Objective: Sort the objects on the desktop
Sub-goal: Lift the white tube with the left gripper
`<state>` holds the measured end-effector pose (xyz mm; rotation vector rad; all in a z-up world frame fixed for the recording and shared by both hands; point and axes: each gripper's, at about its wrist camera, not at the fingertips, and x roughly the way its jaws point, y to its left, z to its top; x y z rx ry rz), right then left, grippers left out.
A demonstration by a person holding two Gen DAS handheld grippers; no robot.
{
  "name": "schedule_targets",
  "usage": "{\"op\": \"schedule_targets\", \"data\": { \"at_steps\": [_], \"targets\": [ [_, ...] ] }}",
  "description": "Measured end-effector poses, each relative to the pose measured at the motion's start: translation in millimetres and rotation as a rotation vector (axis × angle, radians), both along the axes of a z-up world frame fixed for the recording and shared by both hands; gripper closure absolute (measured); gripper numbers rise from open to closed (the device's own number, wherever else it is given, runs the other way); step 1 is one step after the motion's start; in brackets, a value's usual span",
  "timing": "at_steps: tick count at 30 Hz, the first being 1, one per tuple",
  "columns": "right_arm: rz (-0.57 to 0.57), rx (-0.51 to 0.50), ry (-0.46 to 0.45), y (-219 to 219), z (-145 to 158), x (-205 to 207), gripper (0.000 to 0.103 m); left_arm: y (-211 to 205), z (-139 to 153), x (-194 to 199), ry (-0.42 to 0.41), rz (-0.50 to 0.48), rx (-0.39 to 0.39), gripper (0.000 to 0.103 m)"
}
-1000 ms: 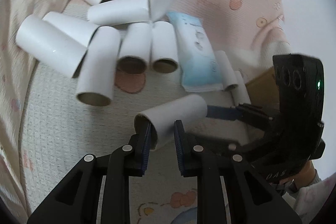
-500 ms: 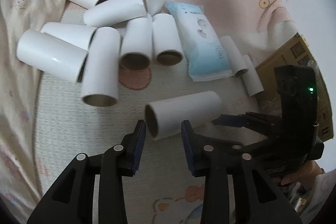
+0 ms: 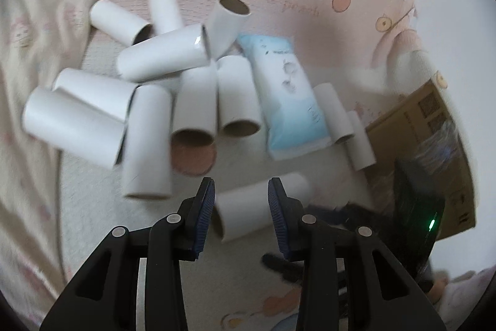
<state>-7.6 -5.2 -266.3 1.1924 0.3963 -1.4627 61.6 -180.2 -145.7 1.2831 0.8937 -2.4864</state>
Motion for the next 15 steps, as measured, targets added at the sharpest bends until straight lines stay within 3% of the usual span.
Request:
{"op": "schedule_targets", "data": {
  "at_steps": [3,5,7,11,12,15],
  "targets": [
    [-0.002,0.040,0.046,-5,3,4,0.020,0,0,-13,0.002,-0.031,0.007,0.064],
    [-0.001,0.063,0.093,-6,6,5,0.039,-2,-2,-19,-0.006,-0.035,0.026,0.064],
    [-0.005,0.075,0.096,-4,6,-1,0.046,-5,-5,-24,-0.008,-0.036,0.065,0.064],
    [-0.025,0.063,0.046,-4,10,-10,0.053,-11,-14,-29,-0.046,-0.014,0.080,0.069],
    [-0.027,0.070,0.052,-5,10,-10,0.054,-11,-17,-30,-0.073,-0.015,0.078,0.076],
    [-0.019,0.072,0.057,-9,12,-10,0.056,-11,-28,-29,-0.150,-0.016,0.106,0.078]
  ]
}}
